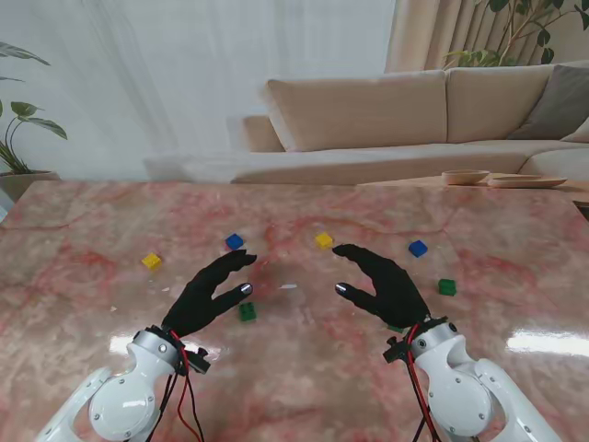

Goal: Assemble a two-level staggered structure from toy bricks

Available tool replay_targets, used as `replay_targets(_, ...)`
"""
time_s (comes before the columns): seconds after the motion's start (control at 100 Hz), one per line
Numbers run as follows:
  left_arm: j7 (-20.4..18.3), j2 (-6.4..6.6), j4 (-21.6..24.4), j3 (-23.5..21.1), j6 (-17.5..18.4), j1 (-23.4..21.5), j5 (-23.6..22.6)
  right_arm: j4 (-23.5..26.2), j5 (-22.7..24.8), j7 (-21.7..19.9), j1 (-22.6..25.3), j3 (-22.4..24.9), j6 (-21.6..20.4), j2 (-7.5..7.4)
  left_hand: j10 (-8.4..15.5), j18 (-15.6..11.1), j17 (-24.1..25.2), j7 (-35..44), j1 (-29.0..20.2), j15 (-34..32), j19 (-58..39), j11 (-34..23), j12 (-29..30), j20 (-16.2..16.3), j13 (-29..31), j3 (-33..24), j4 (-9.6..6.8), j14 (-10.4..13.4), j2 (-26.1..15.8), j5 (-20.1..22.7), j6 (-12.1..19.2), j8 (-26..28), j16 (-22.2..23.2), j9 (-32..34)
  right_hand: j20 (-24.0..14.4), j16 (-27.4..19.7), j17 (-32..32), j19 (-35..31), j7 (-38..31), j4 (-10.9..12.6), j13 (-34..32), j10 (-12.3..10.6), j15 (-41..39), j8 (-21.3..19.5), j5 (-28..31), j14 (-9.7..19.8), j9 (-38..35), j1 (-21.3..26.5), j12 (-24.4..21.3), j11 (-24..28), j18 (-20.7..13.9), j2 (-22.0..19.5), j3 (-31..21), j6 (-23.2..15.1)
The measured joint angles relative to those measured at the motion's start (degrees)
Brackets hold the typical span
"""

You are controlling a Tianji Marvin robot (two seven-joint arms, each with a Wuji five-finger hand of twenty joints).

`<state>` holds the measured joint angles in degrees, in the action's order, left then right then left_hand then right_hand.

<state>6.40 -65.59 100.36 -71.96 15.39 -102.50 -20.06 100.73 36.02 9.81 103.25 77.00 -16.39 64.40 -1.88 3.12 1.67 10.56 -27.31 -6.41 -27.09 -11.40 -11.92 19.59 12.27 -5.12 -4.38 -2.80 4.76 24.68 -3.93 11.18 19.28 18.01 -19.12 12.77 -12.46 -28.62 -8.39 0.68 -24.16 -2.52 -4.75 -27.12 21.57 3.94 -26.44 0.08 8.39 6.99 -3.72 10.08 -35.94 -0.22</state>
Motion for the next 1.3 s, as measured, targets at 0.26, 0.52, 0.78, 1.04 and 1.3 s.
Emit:
replay_targets(0.26,0.7,0.03,-0.4,-0.3,0.6,-0.2,-0.4,0.7,1.6,-5.0,0.8,2.1,0.7,-0.76,0.0,0.0,0.0,0.0,0.0,0.0,0.0,0.0,0.0,0.0,0.0,0.0,0.00,0.0,0.0,0.0,0.0,0.0,0.0,0.0,0.0,0.0,0.0,0.0,0.0,0.0,0.0,0.0,0.0,0.0,0.0,0.0,0.0,0.0,0.0,0.0,0.0,0.0,0.0,-0.1)
replay_targets(0.52,0.9,-0.01,-1.7,-0.3,1.0,0.8,-0.1,2.1,6.3,-8.4,2.4,5.9,6.2,-1.55,0.0,0.0,0.0,0.0,0.0,0.0,0.0,0.0,0.0,0.0,0.0,0.0,0.00,0.0,0.0,0.0,0.0,0.0,-0.1,0.0,-1.3,1.4,0.0,-1.5,0.0,0.1,-2.4,-0.2,-2.3,0.0,0.0,0.0,-0.9,3.7,1.4,1.2,1.4,8.0,-0.7,-0.1)
replay_targets(0.78,0.3,-0.04,-3.6,-1.1,1.8,1.4,0.6,2.1,12.0,-13.9,3.2,8.8,9.0,-2.70,0.0,0.0,0.0,0.0,0.0,0.0,0.0,0.0,0.0,0.0,0.0,0.0,0.00,0.0,0.0,0.0,0.0,0.0,-0.1,0.0,-7.2,6.8,-0.7,-5.3,-0.1,0.0,-4.8,-0.3,-6.4,0.0,-0.3,0.0,-0.7,7.3,6.4,5.5,1.7,17.7,-3.2,0.7)
replay_targets(1.04,0.3,-0.08,-4.5,-2.2,1.8,1.3,1.1,-0.6,20.4,-14.3,1.8,7.4,14.0,-3.79,0.0,0.0,0.0,0.0,0.0,0.0,0.0,0.0,0.0,0.0,0.0,0.0,0.00,0.0,0.0,0.0,0.0,0.0,-0.1,0.0,-21.8,20.4,0.6,-11.8,-0.4,-1.2,-2.7,-0.7,-25.6,-2.0,-2.2,2.6,4.3,9.4,21.0,18.2,1.7,24.2,-5.7,1.9)
replay_targets(1.3,0.6,-0.08,-4.8,-2.7,1.8,1.2,1.0,-3.0,25.5,-14.6,0.7,5.5,18.5,-4.20,0.0,0.0,0.0,0.0,0.0,0.0,0.0,0.0,0.0,0.0,0.0,0.0,0.00,0.0,0.0,0.0,0.0,0.0,-0.2,0.0,-30.6,24.8,1.3,-19.2,-3.3,-2.4,-1.0,-0.9,-36.7,-6.7,-3.6,4.2,5.0,10.0,26.8,23.8,1.3,24.3,-5.3,2.5)
